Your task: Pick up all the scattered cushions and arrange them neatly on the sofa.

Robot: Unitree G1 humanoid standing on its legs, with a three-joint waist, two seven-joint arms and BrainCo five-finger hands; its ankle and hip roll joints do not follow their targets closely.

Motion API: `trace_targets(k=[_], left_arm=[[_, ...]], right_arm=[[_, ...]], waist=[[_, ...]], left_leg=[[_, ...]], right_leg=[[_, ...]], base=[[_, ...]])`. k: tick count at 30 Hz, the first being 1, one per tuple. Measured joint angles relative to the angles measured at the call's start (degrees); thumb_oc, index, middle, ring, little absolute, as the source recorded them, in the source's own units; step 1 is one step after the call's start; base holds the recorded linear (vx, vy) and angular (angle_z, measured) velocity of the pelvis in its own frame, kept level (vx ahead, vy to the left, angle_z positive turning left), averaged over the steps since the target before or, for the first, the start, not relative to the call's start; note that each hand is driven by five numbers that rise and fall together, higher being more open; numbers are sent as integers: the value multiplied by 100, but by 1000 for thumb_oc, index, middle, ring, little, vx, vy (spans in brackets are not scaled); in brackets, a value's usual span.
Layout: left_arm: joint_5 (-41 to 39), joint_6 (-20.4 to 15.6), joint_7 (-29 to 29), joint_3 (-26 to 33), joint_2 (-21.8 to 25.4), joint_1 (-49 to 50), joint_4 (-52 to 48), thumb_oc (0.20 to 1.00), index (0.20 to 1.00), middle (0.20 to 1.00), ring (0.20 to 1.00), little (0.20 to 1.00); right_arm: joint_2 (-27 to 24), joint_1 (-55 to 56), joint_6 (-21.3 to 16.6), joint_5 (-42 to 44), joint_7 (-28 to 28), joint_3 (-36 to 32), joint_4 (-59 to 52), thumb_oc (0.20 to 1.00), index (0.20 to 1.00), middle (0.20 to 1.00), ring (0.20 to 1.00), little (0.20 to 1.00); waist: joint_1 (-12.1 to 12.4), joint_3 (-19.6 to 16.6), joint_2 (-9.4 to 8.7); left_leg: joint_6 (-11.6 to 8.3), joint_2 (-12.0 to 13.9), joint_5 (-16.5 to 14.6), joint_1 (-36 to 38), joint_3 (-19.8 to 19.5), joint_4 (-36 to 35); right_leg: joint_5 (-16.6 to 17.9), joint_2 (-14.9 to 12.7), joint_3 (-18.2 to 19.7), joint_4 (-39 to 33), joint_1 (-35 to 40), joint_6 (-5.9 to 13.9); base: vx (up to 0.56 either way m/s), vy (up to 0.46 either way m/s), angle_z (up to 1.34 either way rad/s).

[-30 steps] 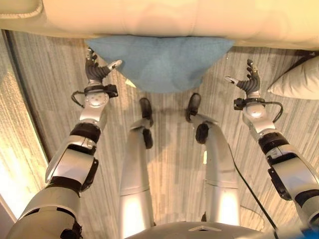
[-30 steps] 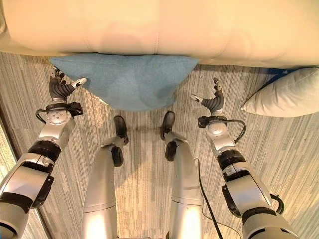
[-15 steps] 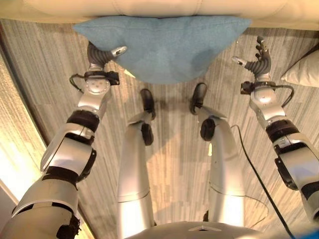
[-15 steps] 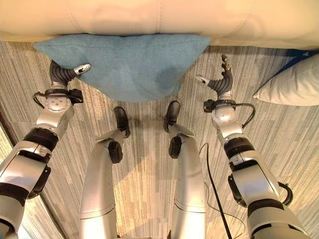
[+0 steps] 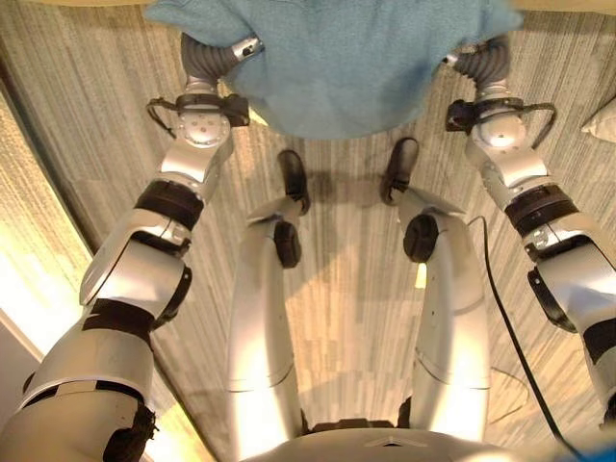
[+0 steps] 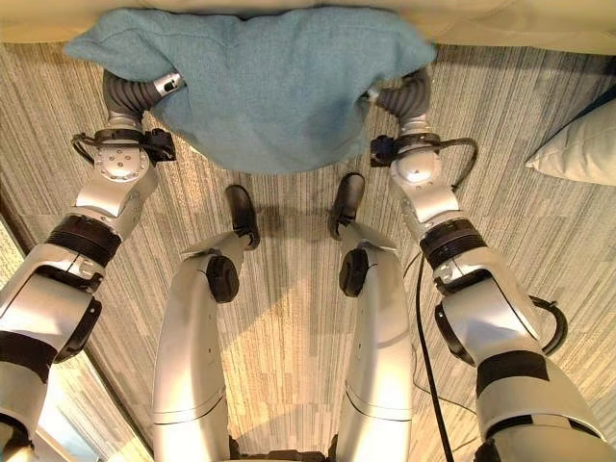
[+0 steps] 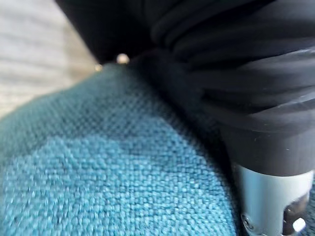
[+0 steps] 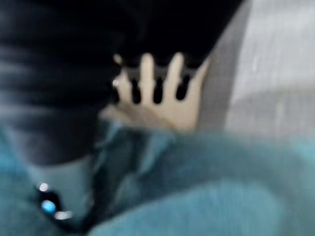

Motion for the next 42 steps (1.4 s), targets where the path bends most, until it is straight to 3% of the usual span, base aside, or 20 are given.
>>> trace_targets(k=[4,5,6,7,8,12,15,18,19,21,22,29,33,36,42], left_arm=[[5,8,-10,-2,-71,87,0,1000,1000,1000,1000,1000],[5,8,-10,0,-103,89,0,1000,1000,1000,1000,1000],[-1,7,-8,40,-180,100,-1,561,561,561,561,561],[-237,3,5,392,-353,296,-199,200,200,200,200,200],[-438,2,32,538,-410,367,-239,200,200,200,200,200],[-516,-11,29,774,-375,737,-554,200,200,200,200,200],[-632,8,2,964,-459,946,-1086,200,200,200,200,200],[-615,36,-118,1145,-702,1346,-1469,200,200,200,200,200],[-612,31,-193,1228,-868,1674,-1568,200,200,200,200,200],[-597,-88,-274,1154,-1136,2391,-1777,200,200,200,200,200],[-598,-122,-417,1159,-1240,2642,-1926,200,200,200,200,200],[-613,-176,-744,1182,-1467,3347,-2365,200,200,200,200,200],[-619,-182,-954,1178,-1608,3876,-2432,200,200,200,200,200],[-621,-201,-1038,1162,-1638,4257,-2480,200,200,200,200,200],[-638,-240,-1135,981,-1804,4731,-2486,200,200,200,200,200]], right_arm=[[-2,319,2,322,555,60,-93,1000,1000,1000,1000,1000],[3,367,4,361,560,62,-96,871,871,871,871,871],[31,432,33,484,575,58,-185,871,871,871,871,871],[447,587,38,964,627,-207,-338,200,200,200,200,200],[823,658,28,1345,627,-339,-359,200,200,200,200,200],[751,803,-2,1394,639,-605,-589,200,200,200,200,200],[458,791,-97,1139,655,-949,-878,200,200,200,200,200],[496,1004,-87,740,589,-1190,-942,200,200,200,200,200],[606,1284,-92,571,544,-1269,-977,200,200,200,200,200],[719,1962,-183,372,534,-1318,-1113,200,200,200,200,200],[694,2332,-223,192,520,-1513,-1371,200,200,200,200,200],[659,3283,-215,-606,298,-1852,-2126,200,200,200,200,200],[717,4035,-115,-928,252,-1865,-2315,200,200,200,200,200],[855,4408,-93,-1143,193,-1887,-2393,200,200,200,200,200],[813,4883,-5,-1601,148,-2032,-2800,200,200,200,200,200]], waist=[[-70,-2,-2],[-73,-2,-2],[-66,-2,-2],[-87,-2,-2],[-96,-2,-2],[-98,-2,-4],[-171,16,-25],[-228,342,-66],[-267,251,-74],[-285,-517,-84],[-296,-627,-94],[-399,-638,-129],[-440,-660,-200],[-542,-953,-275],[-561,-1260,-398]], left_leg=[[0,4,8,83,-20,3],[0,5,8,96,-23,4],[-1,13,9,100,-26,19],[7,55,-26,106,-47,101],[7,82,-30,131,-27,124],[42,154,-15,251,7,96],[10,112,311,665,76,-635],[-64,11,647,1759,152,-1612],[-113,-36,755,2187,164,-2023],[-152,-65,779,2328,171,-2344],[-186,-65,819,2763,178,-2600],[-298,-153,1161,4238,154,-3704],[-428,-138,1448,5672,85,-4654],[-459,-53,1456,6312,76,-4962],[-518,76,1353,7493,204,-5111]], right_leg=[[8,9,-17,-42,114,3],[9,13,-17,-40,124,5],[14,39,-19,-34,130,9],[14,92,-25,-31,160,9],[37,103,-1,-25,166,0],[82,184,21,-72,263,44],[335,203,-4,-695,628,10],[553,205,-46,-1490,1651,27],[601,217,-69,-1850,2051,72],[599,262,-46,-2108,2152,159],[632,282,-82,-2268,2574,143],[681,288,-243,-2890,3862,86],[610,390,-390,-3367,5141,153],[483,514,-401,-3571,5732,243],[328,718,-345,-3859,6916,185]], base=[[-10,-56,-1],[-25,-71,-3],[-20,-30,-10],[1,-15,-14],[9,-12,-14],[-19,-40,-5],[-146,-24,6],[-82,0,10],[-35,2,4],[-23,-23,-4],[-3,-58,0],[-20,-70,7],[110,-90,7],[163,-50,-6],[201,-7,-14]])
